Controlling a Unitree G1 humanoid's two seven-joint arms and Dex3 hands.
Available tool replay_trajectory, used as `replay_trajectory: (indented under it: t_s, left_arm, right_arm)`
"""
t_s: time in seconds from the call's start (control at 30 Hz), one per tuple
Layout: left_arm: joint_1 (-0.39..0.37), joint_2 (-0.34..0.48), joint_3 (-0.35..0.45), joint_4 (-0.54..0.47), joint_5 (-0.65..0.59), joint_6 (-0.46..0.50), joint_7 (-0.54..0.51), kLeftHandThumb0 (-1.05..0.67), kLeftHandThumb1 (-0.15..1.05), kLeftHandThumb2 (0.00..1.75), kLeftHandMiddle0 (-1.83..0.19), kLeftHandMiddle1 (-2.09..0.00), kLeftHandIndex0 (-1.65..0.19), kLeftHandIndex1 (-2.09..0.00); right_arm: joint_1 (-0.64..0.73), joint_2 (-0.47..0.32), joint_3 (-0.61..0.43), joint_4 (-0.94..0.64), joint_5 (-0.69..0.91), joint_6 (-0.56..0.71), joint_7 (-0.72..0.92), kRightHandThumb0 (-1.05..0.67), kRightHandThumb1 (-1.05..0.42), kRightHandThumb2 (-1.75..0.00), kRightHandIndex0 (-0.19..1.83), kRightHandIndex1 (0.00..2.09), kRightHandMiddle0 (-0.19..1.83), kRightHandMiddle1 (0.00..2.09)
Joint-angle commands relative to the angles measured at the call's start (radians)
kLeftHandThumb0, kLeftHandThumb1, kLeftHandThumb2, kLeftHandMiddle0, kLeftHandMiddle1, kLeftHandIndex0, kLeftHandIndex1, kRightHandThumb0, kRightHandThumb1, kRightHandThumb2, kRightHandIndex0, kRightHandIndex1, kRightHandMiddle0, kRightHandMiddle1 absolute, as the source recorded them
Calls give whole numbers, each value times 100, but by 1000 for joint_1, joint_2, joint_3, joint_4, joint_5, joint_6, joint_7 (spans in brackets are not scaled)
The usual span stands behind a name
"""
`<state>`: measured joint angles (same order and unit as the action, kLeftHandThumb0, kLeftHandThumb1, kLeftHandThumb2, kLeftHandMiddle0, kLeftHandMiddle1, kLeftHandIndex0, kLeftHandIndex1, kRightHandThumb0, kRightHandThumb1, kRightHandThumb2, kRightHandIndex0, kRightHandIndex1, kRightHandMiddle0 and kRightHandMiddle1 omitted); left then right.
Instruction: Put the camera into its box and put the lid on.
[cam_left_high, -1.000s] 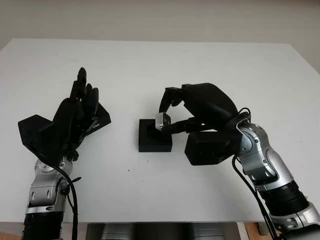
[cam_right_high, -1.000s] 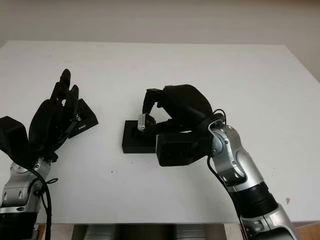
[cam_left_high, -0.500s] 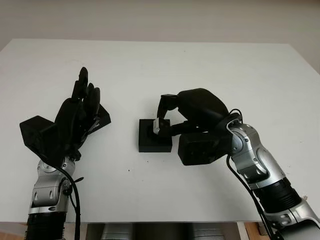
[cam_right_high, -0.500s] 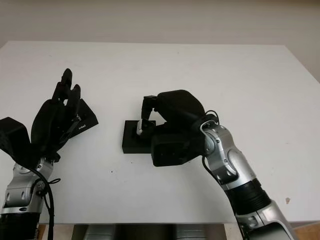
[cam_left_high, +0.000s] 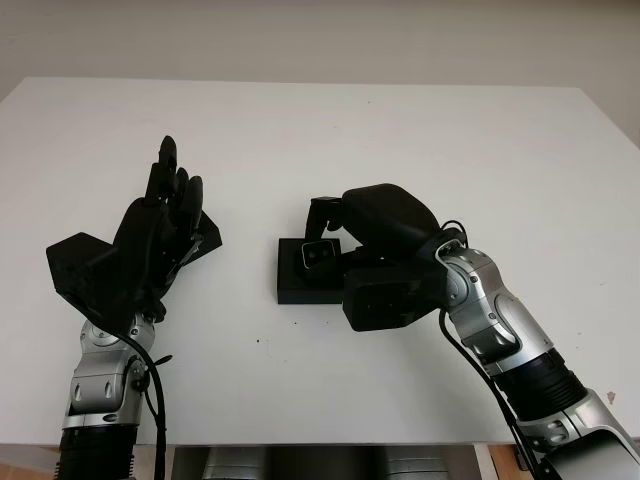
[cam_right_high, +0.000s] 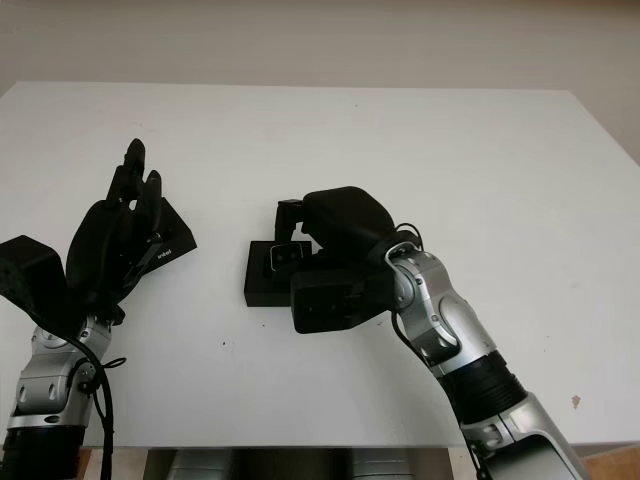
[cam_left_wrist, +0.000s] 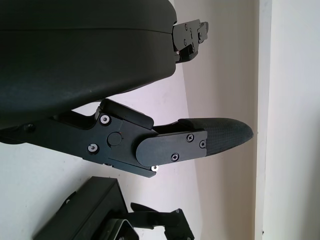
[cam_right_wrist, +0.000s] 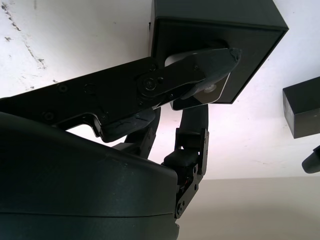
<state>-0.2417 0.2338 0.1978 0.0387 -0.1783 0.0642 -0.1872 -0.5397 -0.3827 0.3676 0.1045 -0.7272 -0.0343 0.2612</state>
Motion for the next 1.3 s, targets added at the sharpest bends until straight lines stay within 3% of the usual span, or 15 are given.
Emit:
replay_trajectory:
  t_s: [0.0, 0.4, 0.67, 0.87, 1.27]
  left_arm:
    - [1, -4, -3, -1, 2, -11, 2, -78, 105, 54, 19, 0, 19, 0]
    - [11, -3, -3, -7, 4, -9, 3, -80, 105, 54, 19, 0, 19, 0]
    - [11, -4, 0, -6, 3, -10, 9, -79, 105, 52, 19, 0, 19, 0]
    - [11, -3, 2, -5, -2, -14, 3, -78, 105, 53, 19, 0, 19, 0]
    - [20, -2, 6, -17, -5, -8, 6, -78, 105, 53, 19, 0, 19, 0]
  right_arm:
    - [-13, 0, 5, 5, 0, -15, -9, -45, -105, -9, 50, 78, 58, 200]
    - [6, 18, 2, 23, 25, -49, -65, -44, -105, -10, 47, 79, 56, 198]
    - [21, 50, -20, 15, 77, -32, -97, -41, -105, -12, 44, 74, 59, 209]
    - [44, 73, -27, 3, 84, 4, -115, -40, -104, -9, 44, 72, 52, 207]
    - [92, 76, -13, 11, 40, 27, -150, -38, -105, -8, 47, 72, 57, 209]
